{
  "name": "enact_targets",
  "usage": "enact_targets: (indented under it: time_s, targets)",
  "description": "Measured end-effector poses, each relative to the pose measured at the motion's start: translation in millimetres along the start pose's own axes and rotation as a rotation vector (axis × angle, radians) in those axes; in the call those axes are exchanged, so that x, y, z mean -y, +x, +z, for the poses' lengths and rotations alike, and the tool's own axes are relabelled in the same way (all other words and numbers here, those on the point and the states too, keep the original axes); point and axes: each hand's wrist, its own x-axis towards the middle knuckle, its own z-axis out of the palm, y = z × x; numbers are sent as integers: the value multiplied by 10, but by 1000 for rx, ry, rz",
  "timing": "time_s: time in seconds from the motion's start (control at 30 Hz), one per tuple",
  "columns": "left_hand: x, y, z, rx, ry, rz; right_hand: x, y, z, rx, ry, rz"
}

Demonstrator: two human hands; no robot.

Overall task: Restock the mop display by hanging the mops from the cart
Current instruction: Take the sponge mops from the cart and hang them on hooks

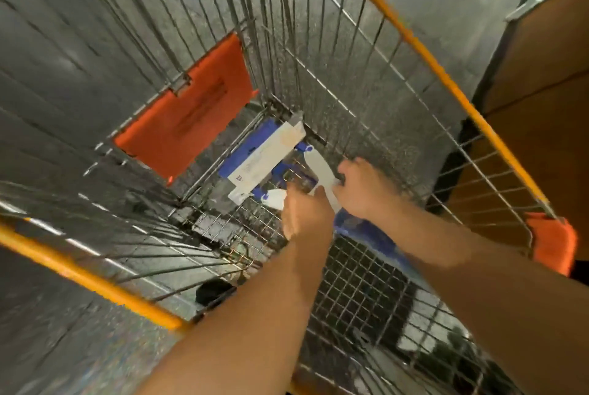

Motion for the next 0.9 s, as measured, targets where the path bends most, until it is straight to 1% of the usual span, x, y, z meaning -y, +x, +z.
enact_targets:
  time_s: [0.1,0.17,0.23,0.33,0.47,0.57,0.7,0.83,0.9]
  targets:
    - [180,117,184,-24,-233,-193,-21,216,193,42,15,29]
    - [281,152,262,-41,-361,-269,-55,322,319,74,12,40]
    - [360,196,334,3,-418,-310,-82,388,414,112,-8,67]
    - [427,301,467,75,-490,-342,-122,462,493,167,-8,136]
    - [762,527,865,147,-602,-430,-204,526,495,251,36,208]
    - [546,254,737,158,-668,-469,-303,526,446,332,121,253]
    - [482,71,799,176,-802,-546,-437,460,379,422,241,303]
    - [451,-106,830,224,-872,-537,-541,391,335,409,358,327]
    - [446,-154,839,232,-901,-531,-607,361,321,436,449,361]
